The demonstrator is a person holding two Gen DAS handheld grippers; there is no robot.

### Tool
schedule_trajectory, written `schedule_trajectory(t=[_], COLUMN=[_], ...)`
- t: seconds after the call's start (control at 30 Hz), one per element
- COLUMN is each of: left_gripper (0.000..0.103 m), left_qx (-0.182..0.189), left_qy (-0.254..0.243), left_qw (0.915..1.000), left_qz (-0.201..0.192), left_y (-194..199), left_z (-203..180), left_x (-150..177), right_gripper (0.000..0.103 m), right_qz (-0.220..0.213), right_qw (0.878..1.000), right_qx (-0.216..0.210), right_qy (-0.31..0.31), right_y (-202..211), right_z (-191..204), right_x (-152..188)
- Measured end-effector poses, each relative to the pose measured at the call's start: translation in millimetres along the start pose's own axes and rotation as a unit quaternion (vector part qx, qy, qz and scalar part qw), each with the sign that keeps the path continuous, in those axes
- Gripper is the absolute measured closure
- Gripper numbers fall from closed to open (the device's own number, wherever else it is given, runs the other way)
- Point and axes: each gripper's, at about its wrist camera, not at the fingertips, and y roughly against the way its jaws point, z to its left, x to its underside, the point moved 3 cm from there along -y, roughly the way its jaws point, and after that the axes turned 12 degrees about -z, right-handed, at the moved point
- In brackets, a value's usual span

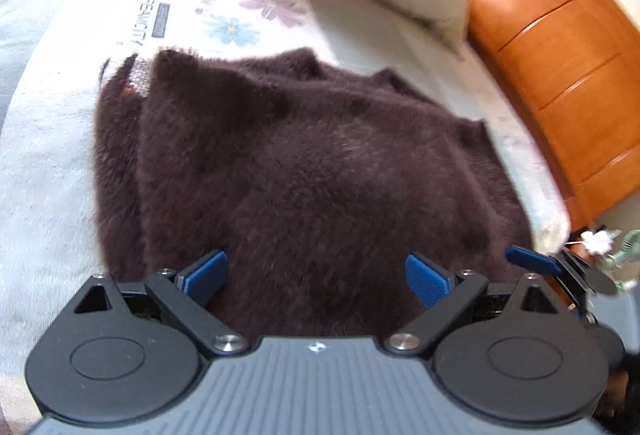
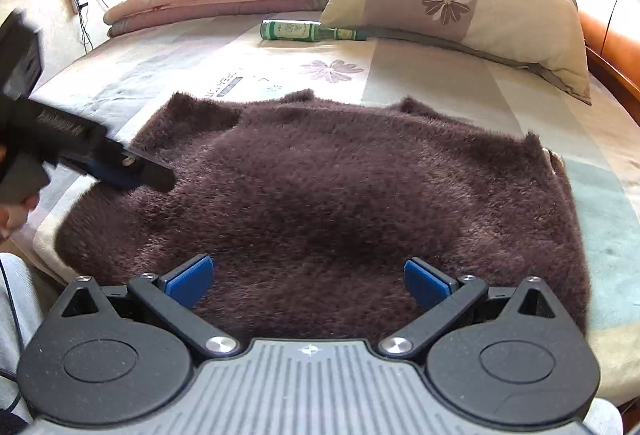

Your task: Fold clothes

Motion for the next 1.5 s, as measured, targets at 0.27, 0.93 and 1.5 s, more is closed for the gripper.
schedule_trajectory(t=[0.27, 0.93, 1.5], left_gripper=[0.005, 0.005, 0.003], left_qx=[0.057, -0.072, -0.077], left_qy=[-0.001, -0.041, -0.078], left_qw=[0.9977, 0.9963, 0.9927], left_qz=[0.037, -0.022, -0.052], left_y=[32, 0, 18], left_z=[-6, 4, -50], left_x=[31, -13, -21], right_gripper=[0.0, 0.0, 0.0], right_qz=[0.008, 0.007, -0.017], right_qw=[1.0, 1.0, 1.0], right_qx=[0.015, 0.014, -0.024], right_qy=[0.006, 0.006, -0.008], right_y=[2, 15, 32], right_z=[12, 10, 0], right_x=[3, 10, 10])
